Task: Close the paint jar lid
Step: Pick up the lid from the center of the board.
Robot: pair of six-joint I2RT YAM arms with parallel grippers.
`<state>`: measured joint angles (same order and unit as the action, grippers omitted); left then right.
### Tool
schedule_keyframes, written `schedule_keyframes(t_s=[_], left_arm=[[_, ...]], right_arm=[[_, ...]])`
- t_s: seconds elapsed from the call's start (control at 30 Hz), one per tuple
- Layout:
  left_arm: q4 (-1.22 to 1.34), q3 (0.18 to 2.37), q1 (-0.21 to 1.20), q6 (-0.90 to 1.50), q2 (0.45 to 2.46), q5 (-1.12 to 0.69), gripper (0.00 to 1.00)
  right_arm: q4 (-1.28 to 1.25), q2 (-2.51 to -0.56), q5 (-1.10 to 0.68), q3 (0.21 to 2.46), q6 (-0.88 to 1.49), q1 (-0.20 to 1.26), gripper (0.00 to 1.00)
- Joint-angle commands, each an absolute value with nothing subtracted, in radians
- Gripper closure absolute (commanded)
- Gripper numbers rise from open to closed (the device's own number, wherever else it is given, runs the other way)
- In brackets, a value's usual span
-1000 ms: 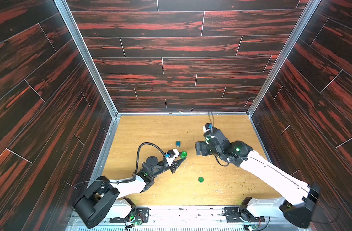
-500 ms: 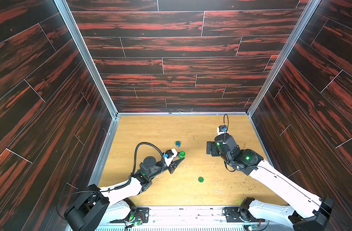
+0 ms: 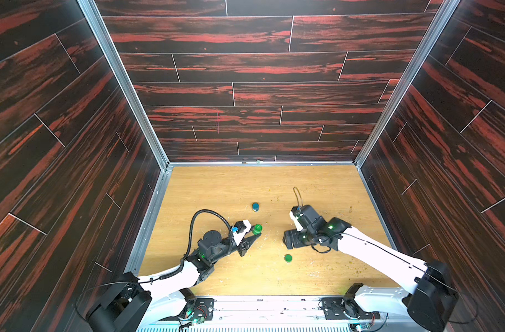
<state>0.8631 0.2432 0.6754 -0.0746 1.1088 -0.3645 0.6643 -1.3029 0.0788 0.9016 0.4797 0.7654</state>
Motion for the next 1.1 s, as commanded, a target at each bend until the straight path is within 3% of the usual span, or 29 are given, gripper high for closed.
schedule_keyframes(t_s=[0.0, 0.3, 0.73, 1.07], left_arm=[[0.852, 0.225, 0.679, -0.070, 1.079, -0.366, 0.75], [0.867, 0.219, 0.679, -0.071, 1.096, -0.370, 0.75], [0.881, 0.216, 0.680, -0.071, 1.113, -0.376, 0.75], [0.888, 0.219, 0.680, -0.061, 1.124, -0.379, 0.74]], right_arm=[[0.658, -1.357, 0.015, 0.893, 0.509, 0.767, 0.16], [0.739, -1.526, 0.130, 0.941, 0.510, 0.852, 0.27], [0.785, -1.609, 0.137, 0.963, 0.544, 0.918, 0.42], [0.769, -1.660, 0.155, 0.972, 0.557, 0.923, 0.46]])
